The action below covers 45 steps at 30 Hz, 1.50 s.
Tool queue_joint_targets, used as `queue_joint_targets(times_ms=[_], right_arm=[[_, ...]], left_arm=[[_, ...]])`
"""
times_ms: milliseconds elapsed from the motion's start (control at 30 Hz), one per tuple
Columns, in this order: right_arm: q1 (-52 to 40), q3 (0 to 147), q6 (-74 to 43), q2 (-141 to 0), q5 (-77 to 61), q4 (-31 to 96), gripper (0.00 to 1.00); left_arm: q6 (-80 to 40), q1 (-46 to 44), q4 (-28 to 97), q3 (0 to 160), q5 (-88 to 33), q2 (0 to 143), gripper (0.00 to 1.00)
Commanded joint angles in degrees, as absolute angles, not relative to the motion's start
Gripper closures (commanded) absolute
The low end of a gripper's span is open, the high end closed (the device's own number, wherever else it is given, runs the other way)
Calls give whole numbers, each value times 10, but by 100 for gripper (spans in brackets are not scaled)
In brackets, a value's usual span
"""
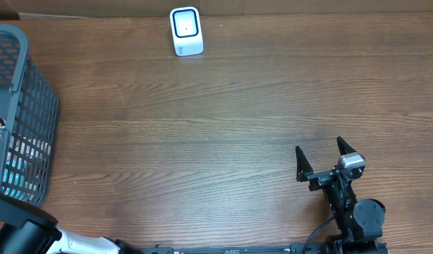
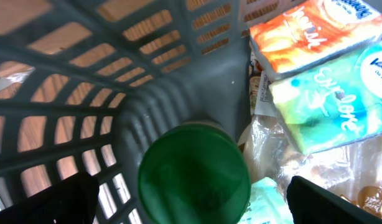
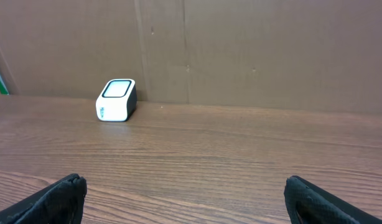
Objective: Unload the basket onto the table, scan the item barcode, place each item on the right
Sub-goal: 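Move the left gripper over the grey basket and reach down inside, then grasp the green-lidded jar in the basket with the left gripper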
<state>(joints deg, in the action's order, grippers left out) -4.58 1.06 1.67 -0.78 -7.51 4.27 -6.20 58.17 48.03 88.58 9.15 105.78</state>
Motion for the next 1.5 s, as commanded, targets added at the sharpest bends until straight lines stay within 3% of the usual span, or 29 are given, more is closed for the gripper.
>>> queue_joint_targets(times_ms=[0, 333, 600, 767, 1133, 1467], right_arm=[[-45, 4, 15, -2, -78, 40, 0], [-45, 4, 15, -2, -77, 40, 0], [-45, 4, 15, -2, -78, 40, 0], [-45, 4, 15, -2, -78, 40, 0], [-45, 4, 15, -2, -78, 40, 0], [-45, 4, 15, -2, -78, 40, 0]], left_arm=[[-41, 582, 476, 878, 78, 1086, 0], [-39, 582, 477, 878, 78, 1138, 2], [-53, 581, 474, 885, 78, 1146, 25], [-54, 581, 497, 908, 68, 1146, 45], [-67, 565, 588, 1023, 20, 1144, 53], [-99, 499, 718, 1279, -88, 1142, 56]])
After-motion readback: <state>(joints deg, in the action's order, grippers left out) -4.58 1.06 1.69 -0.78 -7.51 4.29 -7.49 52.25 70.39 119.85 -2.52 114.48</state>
